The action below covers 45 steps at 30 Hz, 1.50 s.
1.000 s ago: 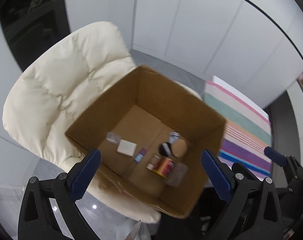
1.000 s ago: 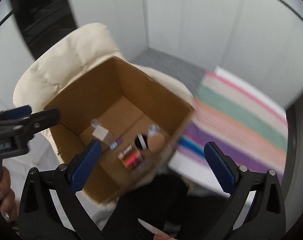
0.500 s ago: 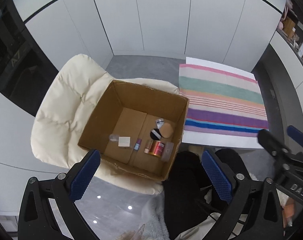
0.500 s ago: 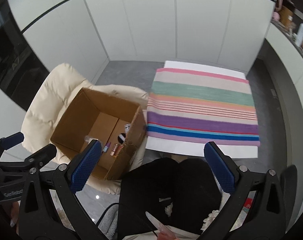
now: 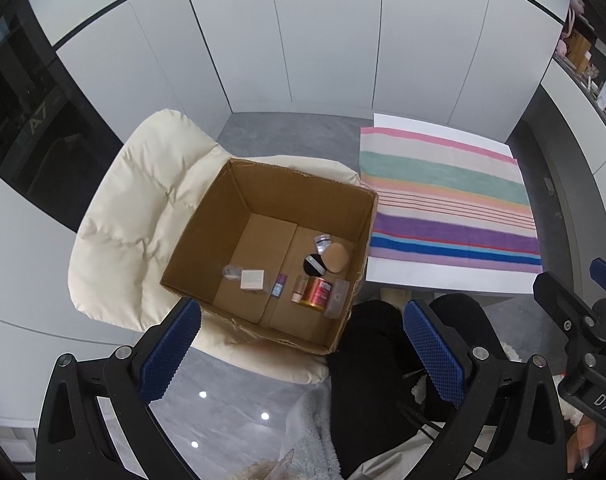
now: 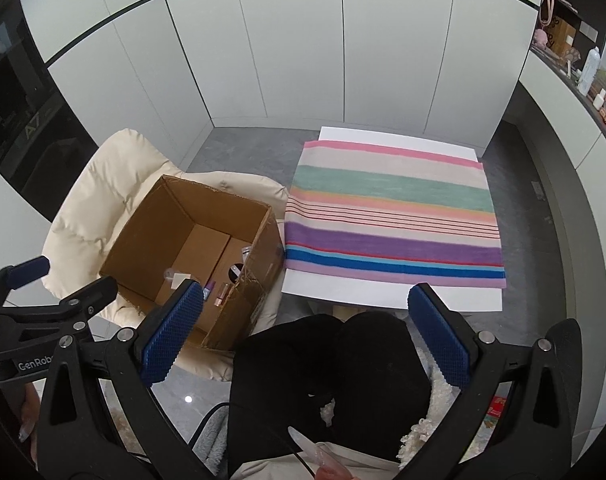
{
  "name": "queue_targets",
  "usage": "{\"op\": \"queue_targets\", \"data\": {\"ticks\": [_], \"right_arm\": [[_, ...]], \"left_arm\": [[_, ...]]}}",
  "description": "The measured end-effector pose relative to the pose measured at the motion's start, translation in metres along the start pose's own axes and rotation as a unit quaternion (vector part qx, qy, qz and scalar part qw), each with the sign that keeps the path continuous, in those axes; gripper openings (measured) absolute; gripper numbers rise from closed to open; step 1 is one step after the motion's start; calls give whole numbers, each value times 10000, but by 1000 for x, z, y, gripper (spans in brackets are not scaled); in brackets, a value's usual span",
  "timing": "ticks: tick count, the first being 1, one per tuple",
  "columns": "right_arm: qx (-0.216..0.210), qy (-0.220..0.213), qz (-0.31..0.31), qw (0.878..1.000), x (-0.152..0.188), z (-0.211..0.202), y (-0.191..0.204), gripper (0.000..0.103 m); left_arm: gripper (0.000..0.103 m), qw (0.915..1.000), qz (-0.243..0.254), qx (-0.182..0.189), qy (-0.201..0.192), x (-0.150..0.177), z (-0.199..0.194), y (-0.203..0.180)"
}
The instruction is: Organize objects
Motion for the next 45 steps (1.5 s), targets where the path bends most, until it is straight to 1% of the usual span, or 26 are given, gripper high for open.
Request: {"op": "queue_targets", "data": {"ticks": [3, 15, 20, 24, 29, 41, 45], "right_arm": [[13, 12, -17, 10000, 1, 1, 2, 103], [47, 83, -7, 10000, 7, 6, 2, 103], [28, 161, -41, 9999, 11, 10, 4, 103], [35, 166, -44, 9998, 12, 11, 5, 103], [56, 178, -48, 9998, 13, 12, 5, 103], [25, 212, -26, 9998, 15, 15, 3, 103], [30, 215, -40, 9998, 15, 15, -1, 103]], "left_arm": [[102, 10000, 17, -11, -11, 0, 0, -1], [102, 9999, 21, 137, 89, 4, 5, -2], [102, 9995, -33, 310, 96, 5, 3, -6], [102, 9996, -7, 246, 101, 7, 4, -5], [102, 9995, -51, 301, 112, 7, 5, -4], [102, 9997, -9, 242, 102, 8, 6, -6], [102, 9998, 42, 161, 64, 7, 5, -8]]}}
Point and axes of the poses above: each gripper's, at about its wrist camera, not at the fingertips, and z roughly the way its jaws point, y to its left, x to its underside, the point moved 10 cm from there along z, roughly the way its jaws point, and after that the axes turned 4 degrees about -x, right-handed, at the moved point
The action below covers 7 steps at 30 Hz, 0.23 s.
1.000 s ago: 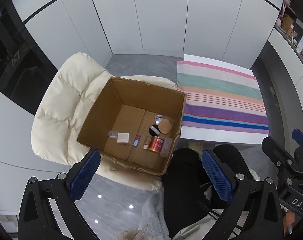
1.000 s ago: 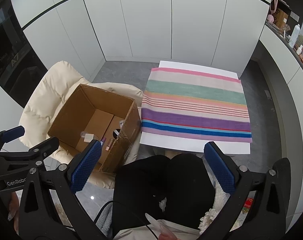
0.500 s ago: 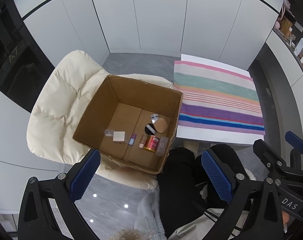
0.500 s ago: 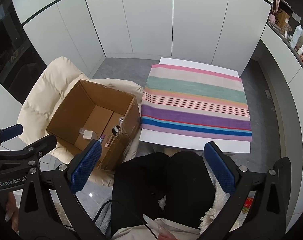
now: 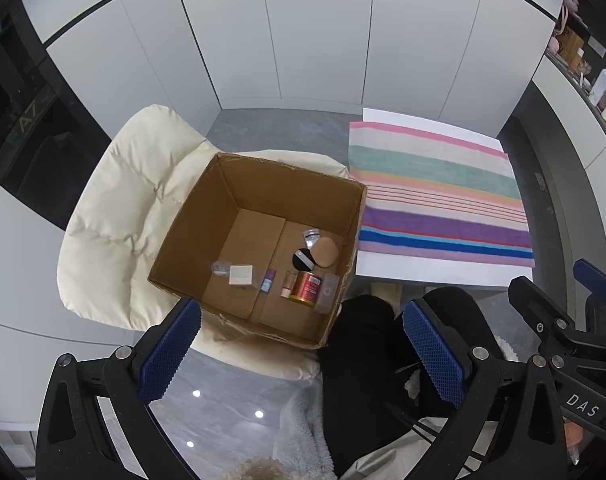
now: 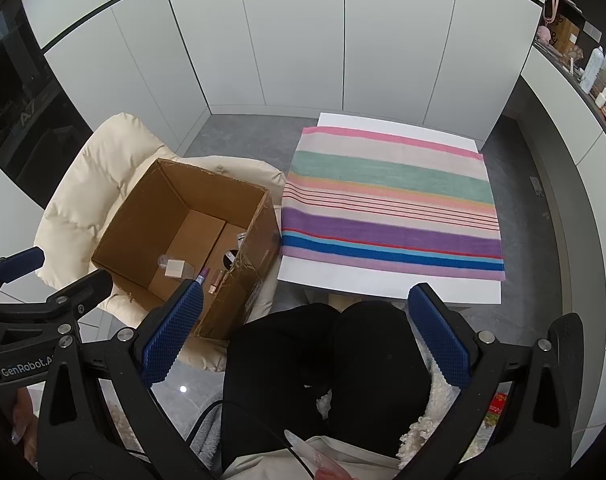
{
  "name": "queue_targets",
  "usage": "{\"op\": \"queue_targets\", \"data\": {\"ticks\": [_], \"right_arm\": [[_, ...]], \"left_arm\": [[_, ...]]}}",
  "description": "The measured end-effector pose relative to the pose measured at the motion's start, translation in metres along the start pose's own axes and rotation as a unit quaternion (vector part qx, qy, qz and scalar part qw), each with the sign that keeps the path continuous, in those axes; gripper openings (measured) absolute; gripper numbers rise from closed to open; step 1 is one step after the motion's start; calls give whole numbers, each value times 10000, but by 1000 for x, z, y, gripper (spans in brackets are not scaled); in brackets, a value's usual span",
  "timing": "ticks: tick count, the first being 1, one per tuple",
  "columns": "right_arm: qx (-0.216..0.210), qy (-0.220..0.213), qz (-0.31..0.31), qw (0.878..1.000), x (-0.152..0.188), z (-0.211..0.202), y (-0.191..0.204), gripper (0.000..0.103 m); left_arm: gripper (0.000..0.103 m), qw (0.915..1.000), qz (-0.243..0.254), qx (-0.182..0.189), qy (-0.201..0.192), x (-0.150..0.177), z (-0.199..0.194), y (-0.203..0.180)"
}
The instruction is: Organize objects
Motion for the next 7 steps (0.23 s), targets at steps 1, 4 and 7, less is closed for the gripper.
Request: {"op": "queue_targets", "data": {"ticks": [1, 4, 7], "right_arm": [[-6, 3, 6, 10000, 0, 0, 0, 103], [-8, 1, 12, 10000, 0, 0, 1, 103], [3, -6, 12, 10000, 0, 0, 0, 103]], "left_arm": [[102, 10000, 14, -26, -18, 0, 0, 0], [102, 9999, 50, -98, -81, -2, -2, -2], [102, 9998, 87, -119, -108, -4, -2, -3]]}}
Point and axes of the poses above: each gripper's, at about its wrist camera, not at the fingertips, and z roughly the way its jaws point, y to its left, x to its underside, the point moved 10 cm from there along z, roughly the way its jaws point, and after that the axes turned 4 degrees about -x, right-handed, at the moved point
